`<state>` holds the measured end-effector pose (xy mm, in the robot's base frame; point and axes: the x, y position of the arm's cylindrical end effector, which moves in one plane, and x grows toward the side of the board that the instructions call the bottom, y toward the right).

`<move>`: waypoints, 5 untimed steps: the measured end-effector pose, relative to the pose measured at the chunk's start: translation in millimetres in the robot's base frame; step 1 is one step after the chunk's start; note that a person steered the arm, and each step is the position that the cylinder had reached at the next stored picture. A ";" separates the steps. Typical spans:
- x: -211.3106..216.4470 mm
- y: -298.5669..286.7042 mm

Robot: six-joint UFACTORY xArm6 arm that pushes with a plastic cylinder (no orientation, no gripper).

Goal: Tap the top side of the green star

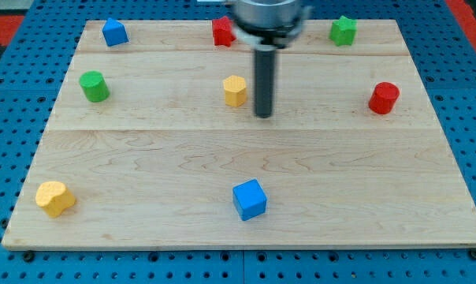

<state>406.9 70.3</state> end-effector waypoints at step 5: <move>-214.6 144.9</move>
<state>192.3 215.2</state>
